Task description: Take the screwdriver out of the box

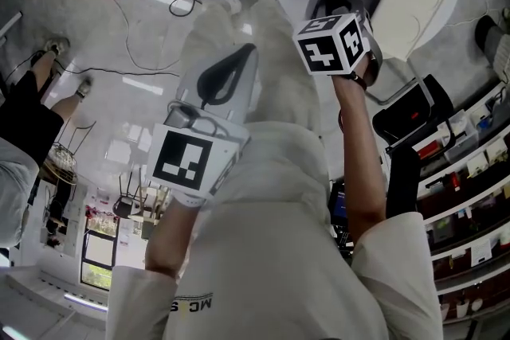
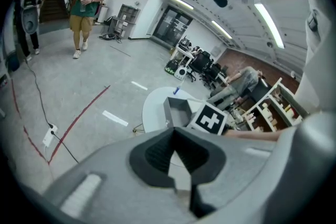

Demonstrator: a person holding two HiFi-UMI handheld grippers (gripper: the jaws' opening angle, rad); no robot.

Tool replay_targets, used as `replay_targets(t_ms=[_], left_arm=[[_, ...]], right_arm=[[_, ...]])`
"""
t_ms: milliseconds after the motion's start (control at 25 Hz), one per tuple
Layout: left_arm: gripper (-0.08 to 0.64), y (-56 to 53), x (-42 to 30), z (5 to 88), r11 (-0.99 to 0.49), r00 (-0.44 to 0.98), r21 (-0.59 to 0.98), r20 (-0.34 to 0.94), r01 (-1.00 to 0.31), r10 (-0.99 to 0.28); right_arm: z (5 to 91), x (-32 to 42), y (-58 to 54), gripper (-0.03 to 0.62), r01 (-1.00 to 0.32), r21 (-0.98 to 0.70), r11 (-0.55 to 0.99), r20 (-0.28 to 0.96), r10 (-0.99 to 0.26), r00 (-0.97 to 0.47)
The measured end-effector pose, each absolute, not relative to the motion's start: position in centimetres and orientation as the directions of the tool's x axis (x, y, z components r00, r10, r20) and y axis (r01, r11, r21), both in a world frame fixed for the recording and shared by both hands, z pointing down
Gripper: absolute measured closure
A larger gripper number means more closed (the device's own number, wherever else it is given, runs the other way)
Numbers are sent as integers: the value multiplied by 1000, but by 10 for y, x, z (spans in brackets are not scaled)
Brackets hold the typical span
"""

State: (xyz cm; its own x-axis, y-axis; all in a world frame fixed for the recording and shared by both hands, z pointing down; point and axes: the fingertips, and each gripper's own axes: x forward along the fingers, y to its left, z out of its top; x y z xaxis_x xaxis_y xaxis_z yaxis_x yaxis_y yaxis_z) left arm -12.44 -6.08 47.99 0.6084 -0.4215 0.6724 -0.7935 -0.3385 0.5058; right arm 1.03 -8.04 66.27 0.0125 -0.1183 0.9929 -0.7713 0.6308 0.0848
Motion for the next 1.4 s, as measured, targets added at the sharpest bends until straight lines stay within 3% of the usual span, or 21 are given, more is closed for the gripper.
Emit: replay_targets(t_ms=[640, 1400], left_arm=[[558, -42, -99, 411, -432, 630, 463, 627, -774, -457], [558, -23, -102, 285, -515, 619, 352, 536, -782, -574]], right_arm=[[567, 29, -71, 552, -776, 139, 616, 967, -253, -28], [379, 14, -47, 552, -813, 107, 573, 816, -517, -257]])
